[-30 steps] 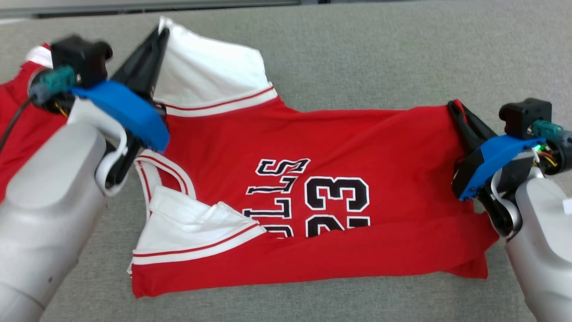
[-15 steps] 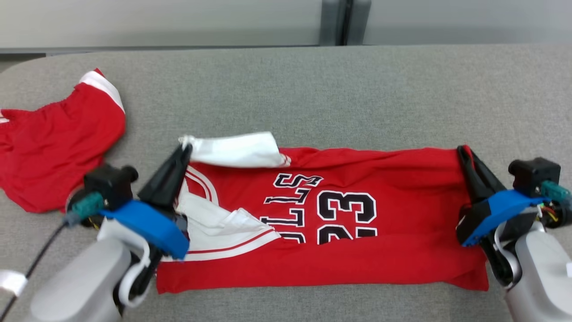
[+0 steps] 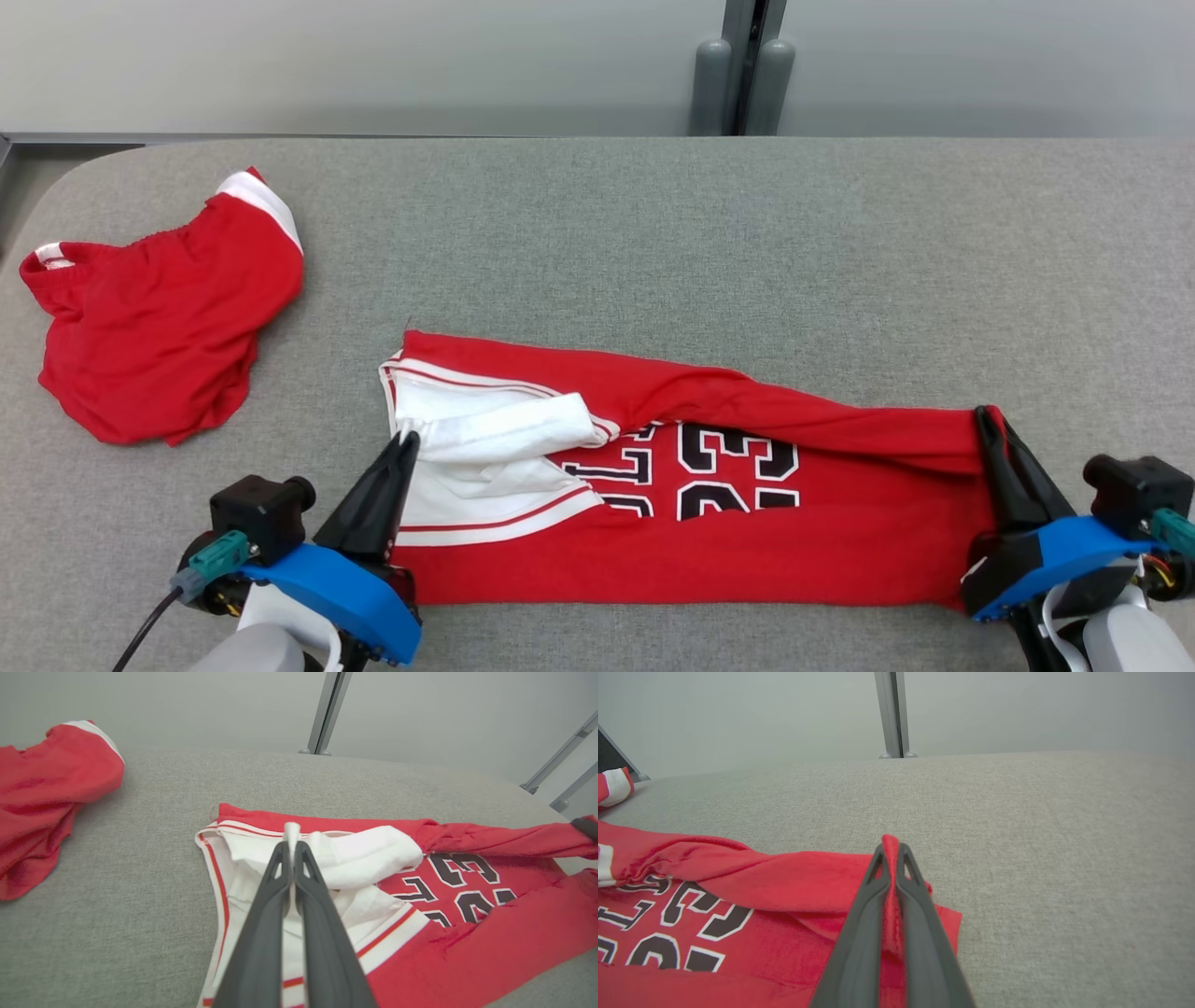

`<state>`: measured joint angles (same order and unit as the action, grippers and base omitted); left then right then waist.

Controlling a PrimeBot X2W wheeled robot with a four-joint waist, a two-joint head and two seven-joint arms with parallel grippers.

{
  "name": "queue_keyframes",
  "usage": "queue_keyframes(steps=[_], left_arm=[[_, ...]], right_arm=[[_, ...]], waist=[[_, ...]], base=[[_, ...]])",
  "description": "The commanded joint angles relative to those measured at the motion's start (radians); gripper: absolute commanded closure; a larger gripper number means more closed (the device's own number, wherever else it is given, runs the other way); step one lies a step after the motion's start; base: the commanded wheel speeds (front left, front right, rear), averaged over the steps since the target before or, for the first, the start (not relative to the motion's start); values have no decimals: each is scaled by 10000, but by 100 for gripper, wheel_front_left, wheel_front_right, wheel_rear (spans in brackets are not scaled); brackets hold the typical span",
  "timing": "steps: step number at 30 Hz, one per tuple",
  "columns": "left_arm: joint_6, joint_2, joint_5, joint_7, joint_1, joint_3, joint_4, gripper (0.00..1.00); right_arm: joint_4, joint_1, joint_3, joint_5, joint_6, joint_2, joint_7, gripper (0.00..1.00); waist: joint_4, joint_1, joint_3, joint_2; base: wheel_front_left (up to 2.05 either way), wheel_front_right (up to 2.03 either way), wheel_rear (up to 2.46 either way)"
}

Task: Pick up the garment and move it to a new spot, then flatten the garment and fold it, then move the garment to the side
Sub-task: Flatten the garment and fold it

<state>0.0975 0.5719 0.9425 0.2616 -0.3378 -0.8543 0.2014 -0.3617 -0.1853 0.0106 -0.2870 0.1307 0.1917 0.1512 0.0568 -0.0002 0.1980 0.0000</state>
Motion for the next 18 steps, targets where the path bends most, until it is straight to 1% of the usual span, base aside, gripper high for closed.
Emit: queue_keyframes(steps=[1, 2, 6, 8, 11, 15, 18], left_arm=[[80, -115, -46, 46, 137, 171, -24, 55], [75, -180, -94, 46, 227, 258, -10, 0], [138, -535, -506, 47, 506, 939, -96, 0], [209, -809, -883, 47, 726, 1652, -250, 0], [317, -1284, -1797, 47, 1090, 2860, -579, 0], [27, -2113, -3125, 46, 1600, 4575, -980, 0], [-226, -2773, -4084, 46, 1933, 5573, -1214, 0]], right_arm=[[213, 280, -100, 6, 2, -78, 66, 3], [292, 407, -147, -24, 2, -144, 50, 0], [809, 722, -269, -30, 2, -188, 133, 0], [1079, 793, -357, -44, 2, -198, 198, 0], [1366, 802, -522, -35, 2, -212, 103, 0], [1294, 686, -830, 83, 2, -344, -200, 0], [996, 626, -991, 170, 2, -448, -359, 0]], waist=[[14, 2, -28, 0], [17, 2, -40, 0], [5, 2, -83, 0], [-6, 2, -103, 0], [-17, 2, -121, 0], [9, 2, -93, 0], [28, 2, -76, 0]], base=[[0, 0, 0], [0, 0, 0], [0, 0, 0], [0, 0, 0], [0, 0, 0], [0, 0, 0], [0, 0, 0]])
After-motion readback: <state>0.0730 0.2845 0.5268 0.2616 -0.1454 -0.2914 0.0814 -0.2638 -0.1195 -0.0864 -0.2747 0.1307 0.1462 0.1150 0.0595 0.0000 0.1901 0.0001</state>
